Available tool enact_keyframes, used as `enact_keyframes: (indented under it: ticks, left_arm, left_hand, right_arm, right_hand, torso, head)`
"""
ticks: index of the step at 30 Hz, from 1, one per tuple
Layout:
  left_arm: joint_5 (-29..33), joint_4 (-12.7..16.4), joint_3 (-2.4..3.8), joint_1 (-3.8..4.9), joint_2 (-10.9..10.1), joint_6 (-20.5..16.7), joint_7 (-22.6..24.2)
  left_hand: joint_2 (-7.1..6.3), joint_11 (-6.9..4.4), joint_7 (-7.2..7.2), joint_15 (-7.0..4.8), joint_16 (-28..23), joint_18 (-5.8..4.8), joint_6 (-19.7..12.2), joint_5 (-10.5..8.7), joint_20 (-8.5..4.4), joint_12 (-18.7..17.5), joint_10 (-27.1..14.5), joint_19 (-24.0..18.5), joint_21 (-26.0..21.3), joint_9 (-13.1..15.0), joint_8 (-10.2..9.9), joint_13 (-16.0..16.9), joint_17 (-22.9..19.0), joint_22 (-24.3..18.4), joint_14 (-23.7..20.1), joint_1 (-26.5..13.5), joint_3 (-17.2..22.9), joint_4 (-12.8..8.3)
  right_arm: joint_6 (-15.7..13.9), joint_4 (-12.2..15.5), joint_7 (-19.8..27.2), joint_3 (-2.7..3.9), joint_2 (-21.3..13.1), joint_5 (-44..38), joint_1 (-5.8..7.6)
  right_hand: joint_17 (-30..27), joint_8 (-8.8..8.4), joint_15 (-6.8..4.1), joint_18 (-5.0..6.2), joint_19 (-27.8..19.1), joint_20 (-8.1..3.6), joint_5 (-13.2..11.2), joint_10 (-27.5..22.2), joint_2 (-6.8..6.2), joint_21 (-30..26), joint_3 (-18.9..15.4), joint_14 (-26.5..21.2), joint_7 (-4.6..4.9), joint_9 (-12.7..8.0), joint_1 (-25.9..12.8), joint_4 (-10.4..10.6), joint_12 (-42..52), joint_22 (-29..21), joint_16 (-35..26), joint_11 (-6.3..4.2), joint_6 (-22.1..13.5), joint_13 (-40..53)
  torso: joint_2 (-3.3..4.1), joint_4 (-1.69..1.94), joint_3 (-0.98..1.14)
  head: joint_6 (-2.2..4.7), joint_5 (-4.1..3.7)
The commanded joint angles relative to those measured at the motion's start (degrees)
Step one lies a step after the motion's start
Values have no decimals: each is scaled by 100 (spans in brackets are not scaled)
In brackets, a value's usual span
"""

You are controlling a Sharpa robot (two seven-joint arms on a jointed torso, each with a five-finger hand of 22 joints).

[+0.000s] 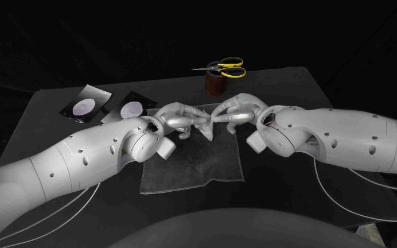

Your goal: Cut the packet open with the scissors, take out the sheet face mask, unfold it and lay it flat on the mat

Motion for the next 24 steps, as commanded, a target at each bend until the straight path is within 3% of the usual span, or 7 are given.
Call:
enact_keyframes:
  ticks: [1,7,24]
  left_arm:
    - [91,13,3,-6,-26,136,3]
    - [-57,26,1,-10,-27,165,-91]
    - [-302,5,-2,-19,124,101,-67]
  left_hand:
    - [-19,-3,7,39,3,-63,-19,11,3,-13,-51,-46,-25,-2,-15,11,-5,-8,-12,25,31,6]
    - [-23,-20,-28,41,10,-63,164,10,22,58,-46,-44,-15,48,137,53,21,14,-8,-39,-21,30]
    - [-141,-47,-50,16,22,-73,99,10,3,111,6,-11,11,26,131,80,59,65,10,-181,-196,100]
  right_arm:
    - [107,2,98,4,-2,56,2]
    - [132,19,113,4,10,75,2]
    - [197,92,126,4,64,96,1]
  right_hand:
    - [1245,19,-9,47,4,7,25,419,28,-28,39,541,9,34,-39,-3,-35,5,29,31,27,968]
    - [1238,22,-8,48,1,7,25,418,37,-36,45,539,10,40,-43,-13,-36,5,26,32,19,968]
    - [1216,23,-7,51,-5,7,25,414,42,-59,49,534,12,44,-47,-18,-49,-1,17,33,15,960]
  torso:
    - [1,4,1]
    - [2,2,-3]
    - [2,-4,5]
  head:
    - [0,9]
    - [0,32]
    - [0,66]
